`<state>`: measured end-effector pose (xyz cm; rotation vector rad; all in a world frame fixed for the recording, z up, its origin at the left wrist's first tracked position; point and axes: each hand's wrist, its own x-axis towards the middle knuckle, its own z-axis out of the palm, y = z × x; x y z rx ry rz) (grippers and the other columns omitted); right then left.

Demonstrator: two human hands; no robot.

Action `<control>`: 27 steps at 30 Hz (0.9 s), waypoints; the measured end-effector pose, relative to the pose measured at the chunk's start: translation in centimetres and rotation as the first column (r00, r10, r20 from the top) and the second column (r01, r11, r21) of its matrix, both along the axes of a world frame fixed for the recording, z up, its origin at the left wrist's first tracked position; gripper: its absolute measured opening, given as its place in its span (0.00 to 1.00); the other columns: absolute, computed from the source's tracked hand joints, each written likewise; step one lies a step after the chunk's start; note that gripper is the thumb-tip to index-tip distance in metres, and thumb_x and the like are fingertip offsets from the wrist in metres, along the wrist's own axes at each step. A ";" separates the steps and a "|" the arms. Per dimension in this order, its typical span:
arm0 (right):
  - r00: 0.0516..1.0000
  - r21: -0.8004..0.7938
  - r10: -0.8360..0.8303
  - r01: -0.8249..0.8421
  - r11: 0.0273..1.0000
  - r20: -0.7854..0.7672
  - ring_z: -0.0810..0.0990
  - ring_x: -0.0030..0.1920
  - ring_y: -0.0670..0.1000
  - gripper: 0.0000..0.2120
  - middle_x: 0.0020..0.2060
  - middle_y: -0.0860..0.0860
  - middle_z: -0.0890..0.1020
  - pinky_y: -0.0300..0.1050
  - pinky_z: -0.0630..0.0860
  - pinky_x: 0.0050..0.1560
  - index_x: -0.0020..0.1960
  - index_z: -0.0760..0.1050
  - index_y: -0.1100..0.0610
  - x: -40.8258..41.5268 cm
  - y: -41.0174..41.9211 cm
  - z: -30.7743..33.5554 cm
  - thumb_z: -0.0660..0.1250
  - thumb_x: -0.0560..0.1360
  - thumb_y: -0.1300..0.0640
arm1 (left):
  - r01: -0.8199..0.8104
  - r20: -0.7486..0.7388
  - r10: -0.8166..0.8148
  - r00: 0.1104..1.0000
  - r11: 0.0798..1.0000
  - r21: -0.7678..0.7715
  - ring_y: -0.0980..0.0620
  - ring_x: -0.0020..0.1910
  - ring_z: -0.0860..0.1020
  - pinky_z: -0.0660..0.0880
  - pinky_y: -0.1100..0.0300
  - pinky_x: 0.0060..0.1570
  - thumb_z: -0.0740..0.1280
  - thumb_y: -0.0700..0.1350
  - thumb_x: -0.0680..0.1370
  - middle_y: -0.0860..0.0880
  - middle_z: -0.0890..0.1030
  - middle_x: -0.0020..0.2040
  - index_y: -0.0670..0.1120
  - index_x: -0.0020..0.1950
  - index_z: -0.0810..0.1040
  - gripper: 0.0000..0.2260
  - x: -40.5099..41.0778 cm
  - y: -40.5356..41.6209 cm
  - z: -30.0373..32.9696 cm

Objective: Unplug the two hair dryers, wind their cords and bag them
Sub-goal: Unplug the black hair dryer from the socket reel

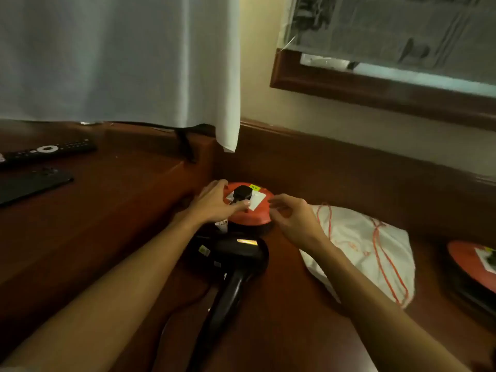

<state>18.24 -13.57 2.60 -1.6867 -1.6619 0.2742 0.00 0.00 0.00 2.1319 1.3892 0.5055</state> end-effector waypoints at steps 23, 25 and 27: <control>0.953 -0.358 0.200 -0.108 0.927 0.230 0.75 0.59 0.54 0.16 0.57 0.51 0.77 0.63 0.71 0.64 0.59 0.76 0.52 0.3 13.7 -0.8 0.72 0.75 0.47 | 0.053 0.054 -0.050 0.997 0.997 -0.053 0.47 0.82 0.54 0.60 0.36 0.76 0.73 0.75 0.60 0.56 0.54 0.83 0.60 0.82 0.55 0.55 0.7 2.1 -3.3; 0.937 -0.366 0.225 -0.117 0.923 0.266 0.77 0.54 0.54 0.15 0.54 0.51 0.78 0.61 0.75 0.60 0.57 0.76 0.52 0.4 13.8 -0.2 0.72 0.75 0.48 | 0.048 0.070 -0.043 0.997 0.996 -0.069 0.48 0.82 0.54 0.60 0.35 0.76 0.71 0.77 0.56 0.57 0.55 0.83 0.60 0.81 0.55 0.58 0.9 2.0 -3.4; 0.943 -0.360 0.245 -0.152 0.921 0.226 0.79 0.53 0.53 0.16 0.55 0.51 0.79 0.57 0.78 0.57 0.60 0.74 0.52 0.5 13.8 0.4 0.72 0.76 0.50 | 0.031 0.095 -0.023 0.995 0.996 -0.078 0.48 0.82 0.53 0.59 0.36 0.76 0.73 0.76 0.56 0.56 0.55 0.83 0.60 0.81 0.56 0.58 1.1 1.8 -3.2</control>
